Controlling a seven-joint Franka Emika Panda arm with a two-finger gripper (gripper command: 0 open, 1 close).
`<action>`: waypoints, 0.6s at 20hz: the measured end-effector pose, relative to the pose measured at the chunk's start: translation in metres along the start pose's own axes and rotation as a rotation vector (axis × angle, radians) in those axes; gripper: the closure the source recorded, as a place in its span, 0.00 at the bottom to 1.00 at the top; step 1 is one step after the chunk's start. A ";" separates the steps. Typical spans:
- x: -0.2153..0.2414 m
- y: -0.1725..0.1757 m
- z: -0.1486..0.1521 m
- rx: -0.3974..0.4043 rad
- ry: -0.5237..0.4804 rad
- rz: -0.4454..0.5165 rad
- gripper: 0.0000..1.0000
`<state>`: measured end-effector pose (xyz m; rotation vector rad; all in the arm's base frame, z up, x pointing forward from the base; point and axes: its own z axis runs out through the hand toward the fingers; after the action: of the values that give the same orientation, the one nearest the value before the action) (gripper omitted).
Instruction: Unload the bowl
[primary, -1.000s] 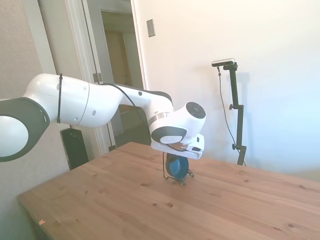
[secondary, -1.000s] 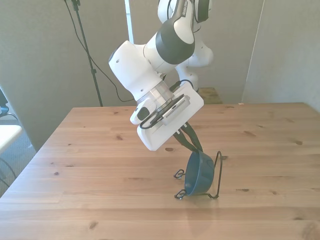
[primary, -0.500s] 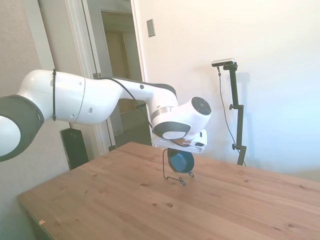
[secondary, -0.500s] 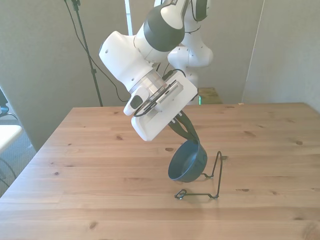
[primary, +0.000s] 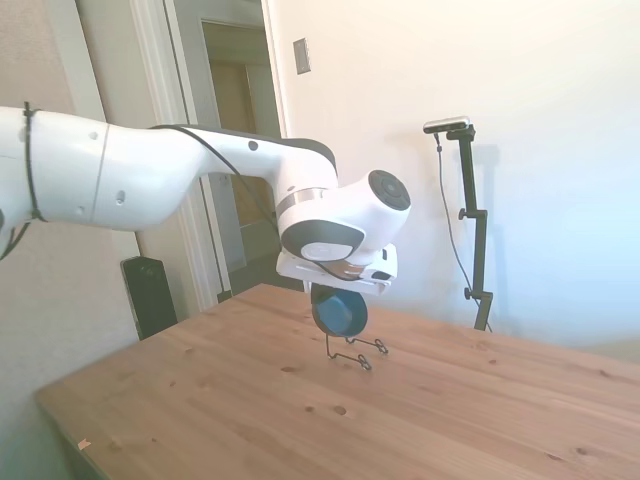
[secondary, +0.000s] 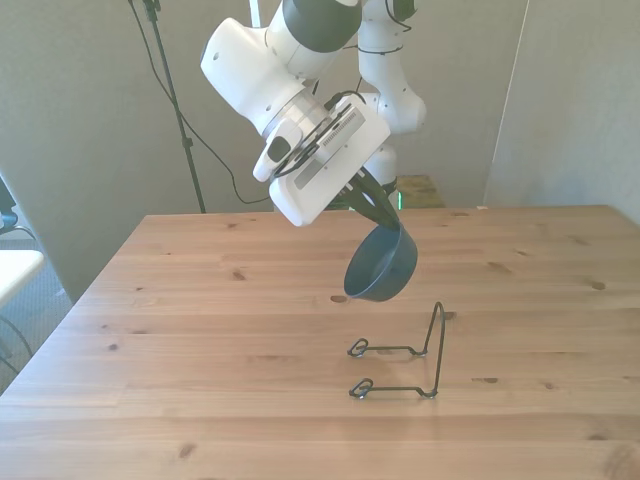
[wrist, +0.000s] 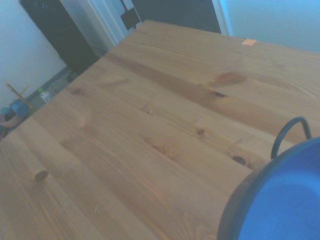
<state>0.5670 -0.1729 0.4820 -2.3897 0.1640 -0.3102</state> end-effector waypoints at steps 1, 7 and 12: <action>-0.008 -0.003 0.002 -0.026 -0.001 -0.008 1.00; -0.078 -0.027 0.024 -0.163 -0.027 -0.056 1.00; -0.123 -0.037 0.066 -0.341 -0.023 -0.027 1.00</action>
<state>0.4671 -0.0782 0.4375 -2.7339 0.1868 -0.2859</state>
